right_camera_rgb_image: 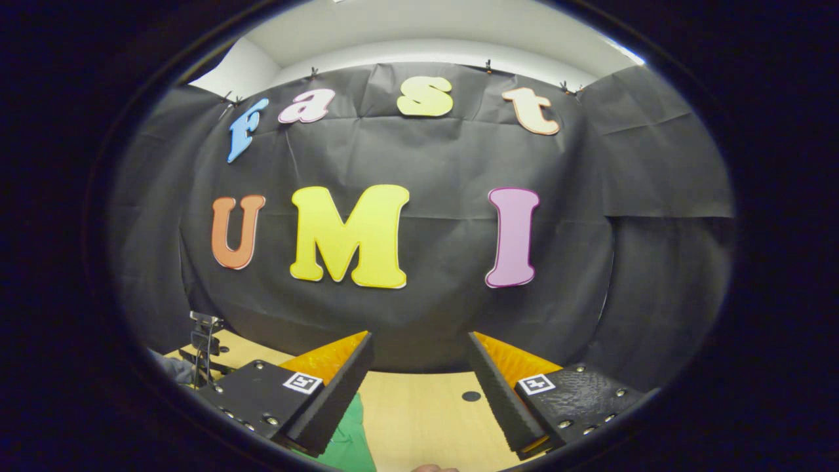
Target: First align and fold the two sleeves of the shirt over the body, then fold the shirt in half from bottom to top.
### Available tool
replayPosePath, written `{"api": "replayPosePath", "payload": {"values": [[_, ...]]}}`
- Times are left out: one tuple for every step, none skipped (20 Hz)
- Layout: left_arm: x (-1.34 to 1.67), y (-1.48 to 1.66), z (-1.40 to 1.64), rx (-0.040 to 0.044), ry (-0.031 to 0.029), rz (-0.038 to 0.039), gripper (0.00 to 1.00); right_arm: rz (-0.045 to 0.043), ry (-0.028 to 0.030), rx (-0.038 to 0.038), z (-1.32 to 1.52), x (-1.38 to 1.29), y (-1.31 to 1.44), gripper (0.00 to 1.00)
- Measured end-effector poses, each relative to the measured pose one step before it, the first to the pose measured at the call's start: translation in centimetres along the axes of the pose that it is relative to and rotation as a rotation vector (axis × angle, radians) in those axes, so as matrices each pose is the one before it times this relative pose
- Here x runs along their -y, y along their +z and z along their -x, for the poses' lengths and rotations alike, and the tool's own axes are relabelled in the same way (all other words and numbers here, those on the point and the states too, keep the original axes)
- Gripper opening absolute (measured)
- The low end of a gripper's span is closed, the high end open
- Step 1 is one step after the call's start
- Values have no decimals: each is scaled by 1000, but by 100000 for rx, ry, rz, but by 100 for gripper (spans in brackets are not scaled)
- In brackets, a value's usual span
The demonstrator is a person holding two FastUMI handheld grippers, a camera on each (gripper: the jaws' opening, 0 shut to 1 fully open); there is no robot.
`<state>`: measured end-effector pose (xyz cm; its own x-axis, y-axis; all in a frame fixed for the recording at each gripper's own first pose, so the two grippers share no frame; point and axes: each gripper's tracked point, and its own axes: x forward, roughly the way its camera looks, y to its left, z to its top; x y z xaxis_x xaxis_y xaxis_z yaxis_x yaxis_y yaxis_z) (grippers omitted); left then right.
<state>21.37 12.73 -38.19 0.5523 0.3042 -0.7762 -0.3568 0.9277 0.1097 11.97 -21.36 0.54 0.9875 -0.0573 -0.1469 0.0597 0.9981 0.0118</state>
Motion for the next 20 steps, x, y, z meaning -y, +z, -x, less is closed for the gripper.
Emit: {"api": "replayPosePath", "payload": {"values": [[-32,139,-623,-1847,434,1120,98,-200,-105,-834,64,177,-132,93],[-78,-254,-297,-2841,740,1552,98,-561,-68,-733,25,142,-202,93],[-112,-233,-246,-2375,128,1587,98,-730,-347,-755,17,201,-82,93],[-28,-452,34,-2035,548,1041,98,-707,-71,-560,98,127,-153,93],[-59,-783,-158,-2611,157,573,99,-389,-278,-533,-72,94,-82,93],[-215,351,513,864,461,35,98,-40,-44,-389,42,83,-108,93],[63,-29,-294,-458,23,264,99,103,-311,-497,-65,85,-19,93],[151,-118,-264,14,290,-280,98,-281,167,-416,-174,-59,-89,93],[159,-119,-473,-986,-419,-1588,99,-837,20,-1043,-103,13,-201,93],[270,-478,-92,-2356,-1943,-2156,98,-1188,124,-934,-150,150,-281,93],[517,-120,-23,-881,-2155,-1162,92,-1185,105,-1055,-67,95,-250,93],[254,94,209,-9,-1780,-2383,87,-890,108,-544,-2,90,-271,93],[132,93,244,408,-718,-66,60,-329,-175,-656,-193,156,-114,93],[279,79,48,416,-531,970,32,75,-109,-178,-17,27,-145,93],[463,-15,86,-62,-2533,1460,4,255,-218,-61,79,42,37,93],[899,-260,175,-585,-4384,1787,4,269,-98,170,-54,-2,-47,93],[822,-137,355,-740,-3320,1401,4,70,-284,-130,61,111,-26,93],[158,134,293,1401,-282,-97,4,-377,123,-125,77,168,-188,93],[285,366,318,1887,-361,-1002,3,-729,41,-86,61,153,5,93],[664,336,581,1430,-1662,-798,4,-781,182,-194,-121,66,-83,93]]}}
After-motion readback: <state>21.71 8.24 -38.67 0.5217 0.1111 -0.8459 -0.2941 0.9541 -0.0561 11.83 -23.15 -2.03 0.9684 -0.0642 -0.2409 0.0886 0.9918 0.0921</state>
